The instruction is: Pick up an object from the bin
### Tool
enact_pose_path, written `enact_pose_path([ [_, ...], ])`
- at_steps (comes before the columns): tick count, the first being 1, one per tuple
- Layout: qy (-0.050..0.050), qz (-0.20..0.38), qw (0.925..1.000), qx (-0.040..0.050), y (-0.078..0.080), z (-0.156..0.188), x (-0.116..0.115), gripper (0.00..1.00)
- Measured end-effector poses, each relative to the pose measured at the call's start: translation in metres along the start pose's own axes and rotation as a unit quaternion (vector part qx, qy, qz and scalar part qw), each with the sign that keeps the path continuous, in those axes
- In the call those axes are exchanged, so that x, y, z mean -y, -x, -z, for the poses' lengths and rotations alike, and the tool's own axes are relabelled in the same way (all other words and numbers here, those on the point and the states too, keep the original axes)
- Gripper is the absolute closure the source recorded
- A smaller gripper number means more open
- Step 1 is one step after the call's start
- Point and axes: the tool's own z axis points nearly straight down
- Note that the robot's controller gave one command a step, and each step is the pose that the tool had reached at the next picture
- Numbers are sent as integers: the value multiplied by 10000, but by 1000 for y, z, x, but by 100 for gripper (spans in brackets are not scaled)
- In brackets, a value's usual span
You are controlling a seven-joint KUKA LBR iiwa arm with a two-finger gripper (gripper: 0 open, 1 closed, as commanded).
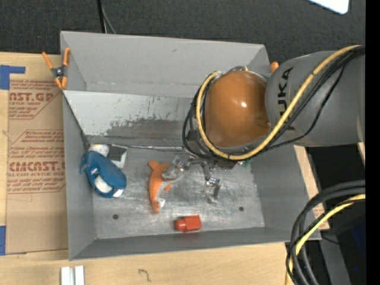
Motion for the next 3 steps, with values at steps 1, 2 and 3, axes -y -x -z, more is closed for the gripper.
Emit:
enact_pose_path([
  [1, -25, 278, 9996, 7, 29, -29, -10, 0],
  [2, -20, 2078, 9782, 16, 33, -60, 15, 100],
  [3, -19, 2078, 9782, 18, 33, -60, 15, 100],
])
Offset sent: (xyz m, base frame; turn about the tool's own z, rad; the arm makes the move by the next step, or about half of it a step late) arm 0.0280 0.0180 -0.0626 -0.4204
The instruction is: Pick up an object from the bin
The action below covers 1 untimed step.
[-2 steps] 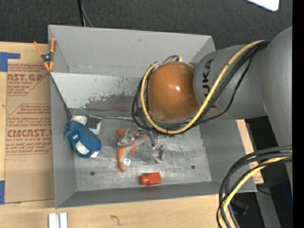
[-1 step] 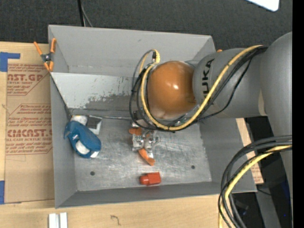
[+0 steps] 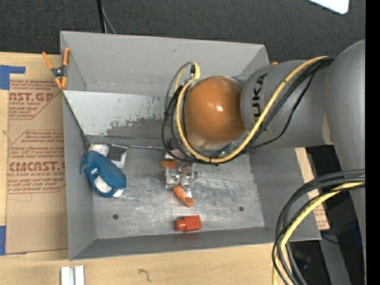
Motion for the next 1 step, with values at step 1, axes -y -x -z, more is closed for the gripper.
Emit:
enact_pose_path([
  [1, 1, 0, 10000, 1, 0, 0, 0, 100],
])
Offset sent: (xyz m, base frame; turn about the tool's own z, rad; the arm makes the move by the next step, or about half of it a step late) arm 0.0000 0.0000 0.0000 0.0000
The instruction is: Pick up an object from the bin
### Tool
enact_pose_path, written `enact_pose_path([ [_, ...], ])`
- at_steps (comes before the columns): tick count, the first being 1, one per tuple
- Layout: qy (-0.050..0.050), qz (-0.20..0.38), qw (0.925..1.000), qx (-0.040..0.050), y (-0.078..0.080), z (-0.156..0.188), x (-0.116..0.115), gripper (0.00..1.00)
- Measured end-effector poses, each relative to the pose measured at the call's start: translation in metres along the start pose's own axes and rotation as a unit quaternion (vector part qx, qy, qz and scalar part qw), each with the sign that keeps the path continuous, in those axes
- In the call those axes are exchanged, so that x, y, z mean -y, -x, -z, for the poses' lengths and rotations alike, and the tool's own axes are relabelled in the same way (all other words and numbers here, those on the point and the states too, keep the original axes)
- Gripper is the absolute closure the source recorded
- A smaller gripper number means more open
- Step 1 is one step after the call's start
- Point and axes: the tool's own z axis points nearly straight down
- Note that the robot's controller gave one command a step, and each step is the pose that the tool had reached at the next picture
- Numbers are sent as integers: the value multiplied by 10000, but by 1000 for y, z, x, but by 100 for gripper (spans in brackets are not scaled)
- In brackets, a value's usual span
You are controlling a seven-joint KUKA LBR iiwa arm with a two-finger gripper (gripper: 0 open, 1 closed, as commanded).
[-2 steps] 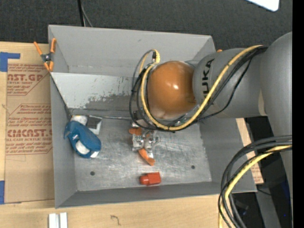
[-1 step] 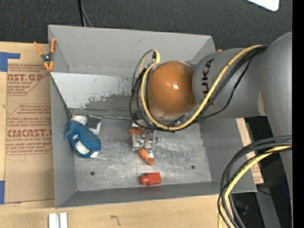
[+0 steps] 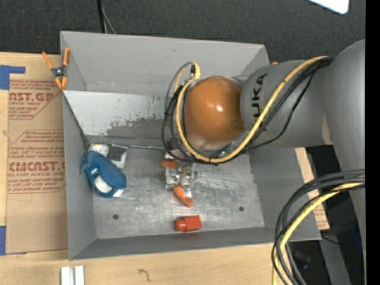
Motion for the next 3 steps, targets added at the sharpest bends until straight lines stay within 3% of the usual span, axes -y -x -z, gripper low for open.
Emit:
enact_pose_path([
  [3, 0, 0, 10000, 0, 0, 0, 0, 100],
])
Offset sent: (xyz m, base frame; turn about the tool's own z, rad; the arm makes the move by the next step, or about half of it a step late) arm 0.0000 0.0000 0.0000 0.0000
